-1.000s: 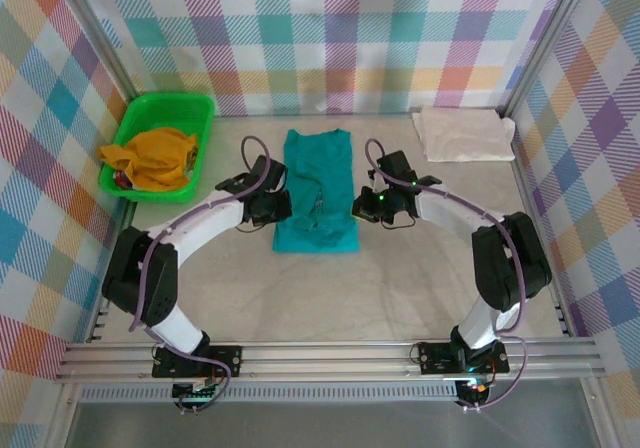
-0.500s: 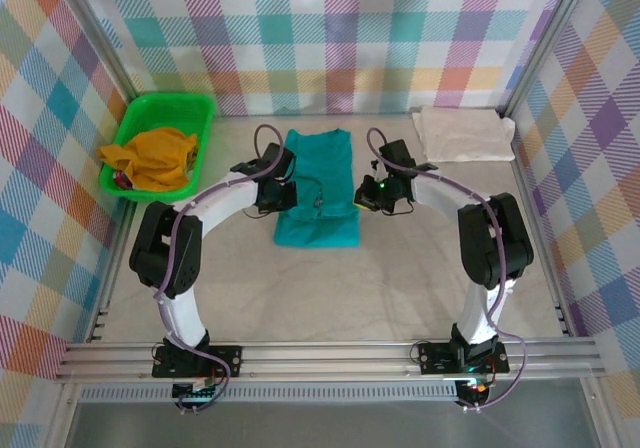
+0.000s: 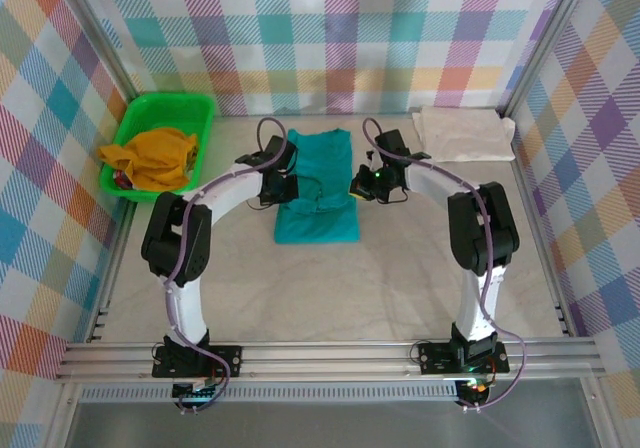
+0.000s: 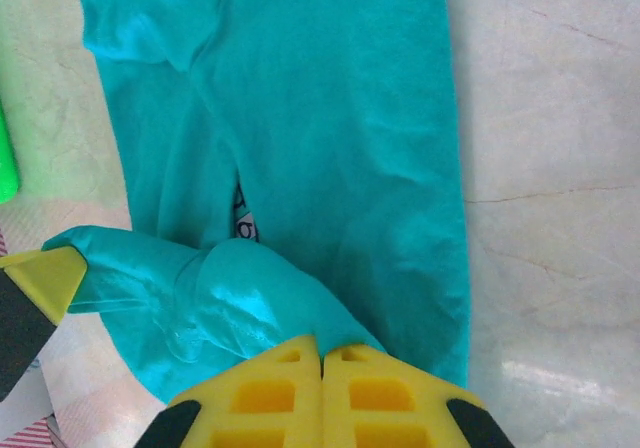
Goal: Fold and stack the t-shirts
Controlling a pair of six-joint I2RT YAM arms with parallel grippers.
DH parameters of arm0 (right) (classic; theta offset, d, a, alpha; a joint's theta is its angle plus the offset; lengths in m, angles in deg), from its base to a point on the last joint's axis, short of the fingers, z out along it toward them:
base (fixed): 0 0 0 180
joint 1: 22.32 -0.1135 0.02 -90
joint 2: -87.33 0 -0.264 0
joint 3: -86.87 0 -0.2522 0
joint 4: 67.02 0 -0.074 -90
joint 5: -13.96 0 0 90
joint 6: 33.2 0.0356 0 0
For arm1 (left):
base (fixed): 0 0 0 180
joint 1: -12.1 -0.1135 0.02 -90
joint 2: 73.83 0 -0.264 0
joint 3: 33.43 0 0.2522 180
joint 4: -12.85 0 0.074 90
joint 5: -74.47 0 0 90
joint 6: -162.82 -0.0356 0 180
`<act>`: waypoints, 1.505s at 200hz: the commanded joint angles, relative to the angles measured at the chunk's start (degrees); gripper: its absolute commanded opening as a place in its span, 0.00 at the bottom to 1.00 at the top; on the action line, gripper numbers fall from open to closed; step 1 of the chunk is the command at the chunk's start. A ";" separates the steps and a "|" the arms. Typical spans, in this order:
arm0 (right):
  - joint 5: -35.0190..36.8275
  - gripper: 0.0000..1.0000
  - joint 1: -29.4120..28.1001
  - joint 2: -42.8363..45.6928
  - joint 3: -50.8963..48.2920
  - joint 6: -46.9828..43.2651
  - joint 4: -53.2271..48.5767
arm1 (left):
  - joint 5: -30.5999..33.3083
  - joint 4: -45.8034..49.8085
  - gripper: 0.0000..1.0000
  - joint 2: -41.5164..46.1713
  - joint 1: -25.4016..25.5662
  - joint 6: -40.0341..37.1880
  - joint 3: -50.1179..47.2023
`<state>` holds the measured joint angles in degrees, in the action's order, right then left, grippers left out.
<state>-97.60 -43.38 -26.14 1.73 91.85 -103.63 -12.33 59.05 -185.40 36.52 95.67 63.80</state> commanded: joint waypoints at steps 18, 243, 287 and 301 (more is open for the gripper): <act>-0.97 0.03 0.83 -3.51 5.86 -0.51 -3.46 | 1.83 1.52 0.00 -4.08 -2.20 -1.20 5.40; -9.64 0.00 -0.29 5.65 -15.23 3.22 20.16 | -3.52 -19.47 0.00 7.51 8.21 2.92 -16.24; -8.87 0.00 -0.30 6.88 -17.12 3.26 20.26 | 2.27 -12.13 0.00 -2.83 5.94 -1.40 -2.49; -8.91 0.00 -0.30 7.70 -17.94 3.35 20.50 | 4.04 -9.06 0.00 -6.37 4.78 -2.32 2.67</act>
<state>-106.51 -43.32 -20.59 -15.10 95.17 -85.07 -12.57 44.83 -187.65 43.82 96.57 58.86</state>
